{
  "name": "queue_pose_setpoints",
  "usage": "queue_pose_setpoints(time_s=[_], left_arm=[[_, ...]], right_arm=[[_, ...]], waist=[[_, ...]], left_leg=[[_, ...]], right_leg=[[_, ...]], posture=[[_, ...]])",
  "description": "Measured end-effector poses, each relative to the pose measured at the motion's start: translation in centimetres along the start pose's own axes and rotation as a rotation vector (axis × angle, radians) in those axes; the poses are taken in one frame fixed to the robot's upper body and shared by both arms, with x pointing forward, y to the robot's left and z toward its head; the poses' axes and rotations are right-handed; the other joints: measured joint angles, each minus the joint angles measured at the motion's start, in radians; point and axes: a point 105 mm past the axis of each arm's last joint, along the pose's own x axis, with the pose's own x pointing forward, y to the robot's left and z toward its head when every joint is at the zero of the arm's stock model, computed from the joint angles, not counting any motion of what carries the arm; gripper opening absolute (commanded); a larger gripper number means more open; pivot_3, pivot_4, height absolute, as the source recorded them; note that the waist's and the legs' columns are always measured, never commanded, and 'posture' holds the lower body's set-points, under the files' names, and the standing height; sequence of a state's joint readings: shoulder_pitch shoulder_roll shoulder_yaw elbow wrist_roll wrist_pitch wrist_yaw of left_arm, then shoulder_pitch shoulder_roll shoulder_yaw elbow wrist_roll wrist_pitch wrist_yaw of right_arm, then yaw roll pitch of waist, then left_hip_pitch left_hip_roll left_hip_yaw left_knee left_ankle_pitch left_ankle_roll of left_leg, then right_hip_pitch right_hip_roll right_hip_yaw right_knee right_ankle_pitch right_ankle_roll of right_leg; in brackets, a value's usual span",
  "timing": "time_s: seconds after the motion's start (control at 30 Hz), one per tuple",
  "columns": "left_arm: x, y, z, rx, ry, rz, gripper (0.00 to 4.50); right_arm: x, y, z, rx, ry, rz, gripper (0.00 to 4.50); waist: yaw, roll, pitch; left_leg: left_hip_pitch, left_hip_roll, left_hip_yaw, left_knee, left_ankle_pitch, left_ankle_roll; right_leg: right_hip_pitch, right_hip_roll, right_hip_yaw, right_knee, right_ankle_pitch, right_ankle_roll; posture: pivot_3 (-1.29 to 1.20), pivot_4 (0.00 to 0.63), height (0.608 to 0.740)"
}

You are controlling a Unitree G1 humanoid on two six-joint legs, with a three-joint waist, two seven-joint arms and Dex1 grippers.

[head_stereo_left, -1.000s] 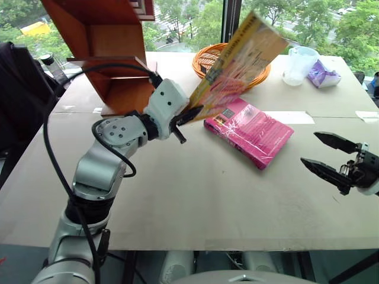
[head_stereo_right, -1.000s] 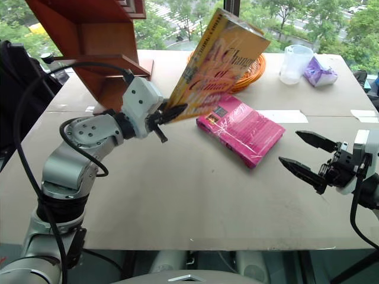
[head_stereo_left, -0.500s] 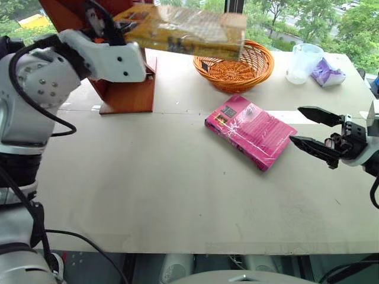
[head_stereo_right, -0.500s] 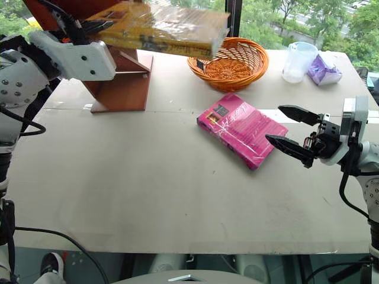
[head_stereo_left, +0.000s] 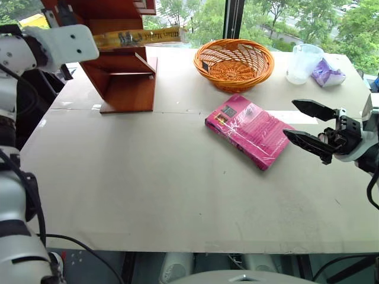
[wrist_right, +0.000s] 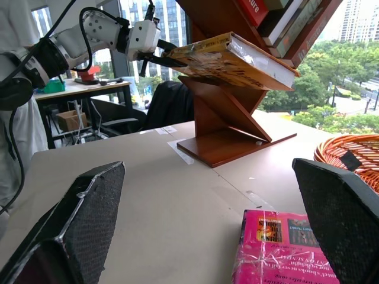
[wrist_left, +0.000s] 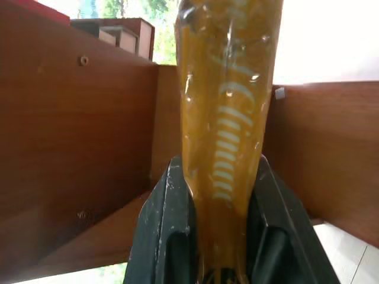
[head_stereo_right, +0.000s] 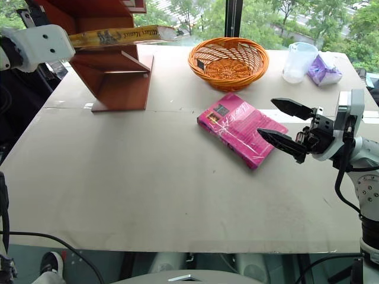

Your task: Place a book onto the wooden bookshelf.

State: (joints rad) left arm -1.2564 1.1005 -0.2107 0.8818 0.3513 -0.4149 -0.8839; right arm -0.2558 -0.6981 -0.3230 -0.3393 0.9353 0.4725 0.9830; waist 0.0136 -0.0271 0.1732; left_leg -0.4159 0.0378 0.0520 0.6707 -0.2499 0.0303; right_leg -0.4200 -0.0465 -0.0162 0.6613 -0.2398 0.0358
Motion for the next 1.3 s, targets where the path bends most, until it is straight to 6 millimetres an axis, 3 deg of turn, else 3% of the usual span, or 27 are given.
queue_pose_setpoints(time_s=[0.17, 0.37, 0.43, 0.47, 0.7, 0.87, 1.07, 1.17, 1.27, 1.3], left_arm=[[0.2, 0.3, -2.4, 0.007, 0.126, -0.014, 0.38], [0.5, 0.0, -3.2, -0.006, 0.158, -0.004, 0.38], [0.5, -0.2, -3.6, -0.011, 0.172, 0.001, 1.33], [0.6, -0.3, -3.7, -0.013, 0.177, 0.0, 1.54], [0.7, -0.7, -4.6, -0.018, 0.224, 0.015, 4.49], [-0.3, 0.2, -5.7, -0.003, 0.275, 0.091, 4.49], [-3.8, 2.8, -7.4, -0.011, 0.328, 0.21, 4.49], [-5.1, 4.0, -6.1, -0.073, 0.195, 0.236, 4.49], [-5.0, 2.9, -2.1, -0.228, -0.134, 0.141, 4.49], [-5.0, 2.8, -2.0, -0.233, -0.142, 0.133, 4.49]], right_arm=[[0.2, -0.1, 0.5, 0.001, -0.027, -0.014, 4.5], [0.5, 0.4, 1.2, 0.0, -0.056, -0.004, 4.5], [0.5, 0.4, 1.2, 0.002, -0.058, -0.008, 4.5], [0.5, 0.3, 1.3, 0.004, -0.063, -0.01, 4.5], [1.3, 0.2, 2.5, -0.005, -0.112, 0.0, 4.5], [1.2, 0.1, 2.5, -0.006, -0.11, -0.004, 4.5], [1.2, -0.1, 2.4, -0.006, -0.104, -0.007, 4.5], [1.0, -0.4, 2.1, 0.002, -0.1, -0.019, 4.5], [0.8, -0.4, 1.7, 0.007, -0.082, -0.016, 4.5], [0.8, -0.4, 1.6, 0.008, -0.081, -0.017, 4.5]], waist=[[-0.002, -0.001, 0.0], [-0.018, 0.0, 0.0], [-0.026, -0.001, 0.0], [-0.028, 0.0, 0.0], [-0.025, -0.001, 0.001], [-0.024, -0.002, 0.001], [-0.027, -0.003, 0.002], [-0.023, -0.004, 0.002], [-0.013, -0.003, 0.002], [-0.013, -0.003, 0.002]], left_leg=[[0.0, 0.0, 0.0, 0.0, 0.0, 0.0], [0.0, 0.001, 0.0, 0.0, 0.0, 0.0], [0.001, 0.001, 0.0, 0.0, 0.0, 0.0], [0.001, 0.001, 0.0, 0.0, 0.0, 0.0], [0.0, 0.001, 0.0, 0.0, 0.0, 0.0], [-0.001, 0.001, 0.0, 0.0, 0.0, 0.0], [-0.001, 0.001, 0.0, 0.0, 0.0, 0.0], [-0.001, 0.002, 0.0, 0.0, 0.0, 0.0], [0.0, 0.003, -0.001, 0.003, 0.0, 0.0], [0.0, 0.003, -0.001, 0.003, 0.0, 0.0]], right_leg=[[0.0, 0.0, 0.0, 0.0, 0.0, 0.0], [-0.001, 0.0, 0.0, 0.001, 0.0, 0.0], [-0.001, 0.0, 0.001, 0.002, 0.0, 0.0], [-0.001, 0.0, 0.001, 0.002, 0.0, 0.0], [-0.001, 0.0, 0.0, 0.001, 0.0, 0.0], [-0.001, -0.001, 0.0, 0.001, 0.0, 0.0], [-0.001, -0.001, 0.0, 0.002, 0.0, 0.0], [-0.001, -0.002, 0.0, 0.002, 0.0, 0.0], [0.0, -0.002, -0.001, 0.004, 0.0, 0.0], [0.0, -0.003, -0.001, 0.004, 0.0, 0.0]], posture=[[0.0, 0.15, 0.74], [0.0, 0.15, 0.74], [0.0, 0.15, 0.74], [0.0, 0.15, 0.74], [0.0, 0.15, 0.74], [0.0, 0.15, 0.74], [0.0, 0.15, 0.74], [0.0, 0.15, 0.74], [0.0, 0.15, 0.74], [0.0, 0.15, 0.74]])
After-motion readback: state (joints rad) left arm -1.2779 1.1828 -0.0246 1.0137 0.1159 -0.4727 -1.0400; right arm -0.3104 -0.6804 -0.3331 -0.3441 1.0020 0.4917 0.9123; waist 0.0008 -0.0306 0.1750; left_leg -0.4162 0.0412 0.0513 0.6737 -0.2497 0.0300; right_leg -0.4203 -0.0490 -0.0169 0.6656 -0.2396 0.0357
